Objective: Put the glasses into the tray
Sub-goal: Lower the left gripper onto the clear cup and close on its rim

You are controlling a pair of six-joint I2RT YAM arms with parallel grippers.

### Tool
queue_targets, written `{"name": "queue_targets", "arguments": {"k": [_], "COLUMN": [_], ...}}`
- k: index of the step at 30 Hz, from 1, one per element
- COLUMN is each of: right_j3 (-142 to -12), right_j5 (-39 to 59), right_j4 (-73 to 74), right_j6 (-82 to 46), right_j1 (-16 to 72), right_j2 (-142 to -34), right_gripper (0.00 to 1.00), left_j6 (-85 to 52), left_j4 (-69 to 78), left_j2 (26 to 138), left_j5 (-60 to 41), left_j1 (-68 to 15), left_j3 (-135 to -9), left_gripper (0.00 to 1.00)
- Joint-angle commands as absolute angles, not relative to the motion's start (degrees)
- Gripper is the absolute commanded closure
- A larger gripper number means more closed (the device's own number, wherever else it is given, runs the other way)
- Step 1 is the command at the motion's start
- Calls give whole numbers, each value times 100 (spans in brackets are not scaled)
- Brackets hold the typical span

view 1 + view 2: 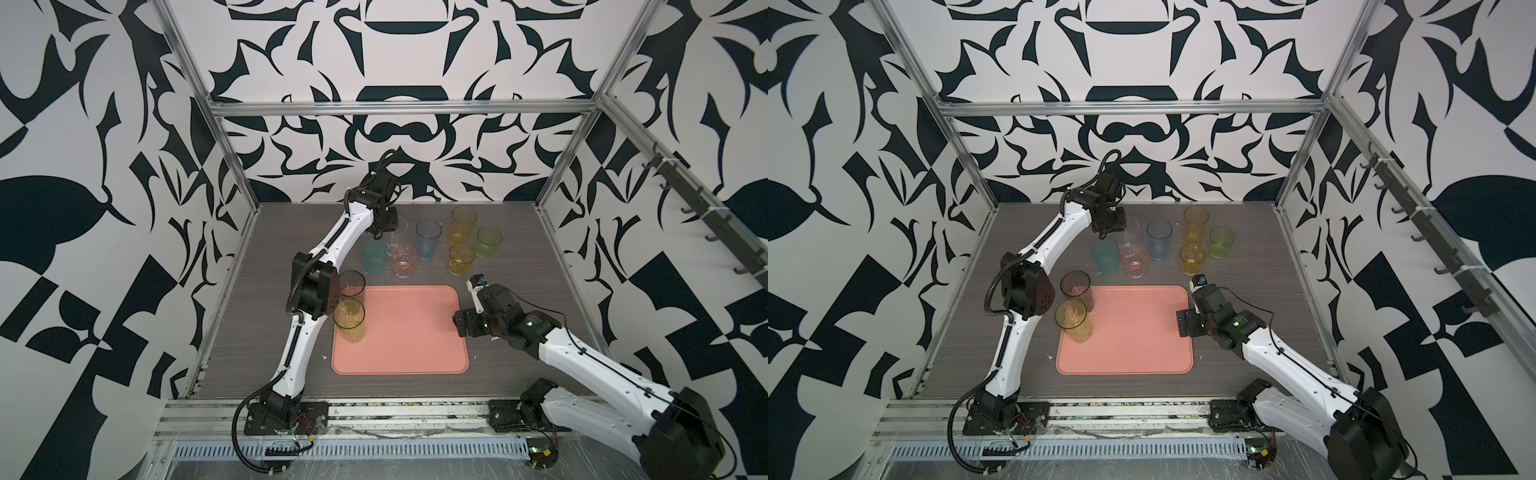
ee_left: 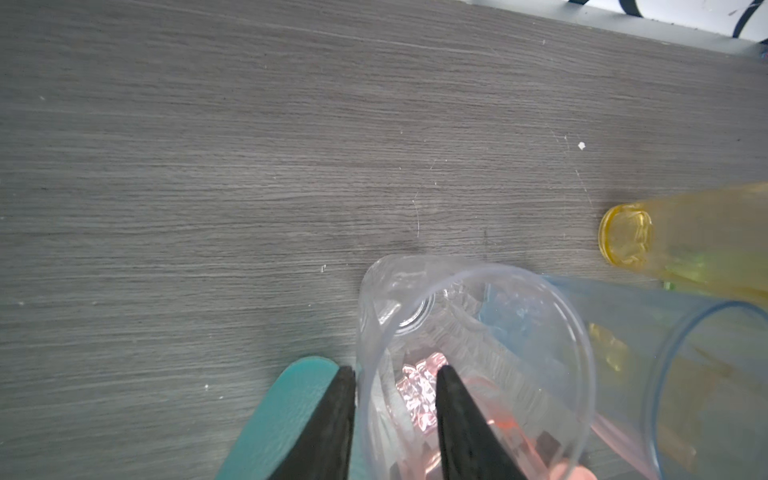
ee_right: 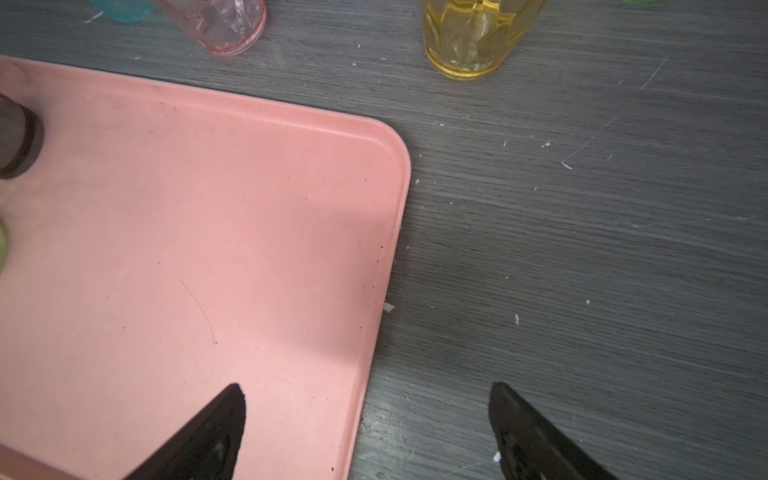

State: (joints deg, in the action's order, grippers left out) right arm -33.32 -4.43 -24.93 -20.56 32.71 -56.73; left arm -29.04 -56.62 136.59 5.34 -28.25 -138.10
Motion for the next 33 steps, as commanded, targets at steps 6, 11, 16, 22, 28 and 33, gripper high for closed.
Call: {"name": "queue_targets", "arguments": {"k": [6, 11, 16, 22, 28, 33], "right_j3": [-3459, -3459, -3463, -3454, -3454, -3455], "right_j5": [-419, -418, -413, -421, -422, -422], "right_j4": [-2398, -2384, -2398, -2398, -2392, -2390], "right_j6": [-1992, -1996, -2000, -1996, -1998, -2002], "right_j1": [3259, 3256, 3258, 3256, 3260, 3255], "right_j2": [-5695, -5713, -5722, -5706, -5693, -5687], "right_gripper": [5, 5, 5, 5, 6, 6], "left_j6": [-3057, -3094, -3050, -3032, -3030, -3013], "left_j4": [-5704, -5689, -5644, -5621, -5616, -5599], "left_j2": [13790, 13790, 13808, 13847, 13870, 13887], "left_j5": [492, 476, 439, 387, 389, 338], "left_j1": [-2753, -2716, -2701, -2700, -2698, -2701], "left_j3": [-14036, -14034, -14023, -14037, -13993, -14009], "left_gripper": [79, 84, 84, 82, 82, 88]}}
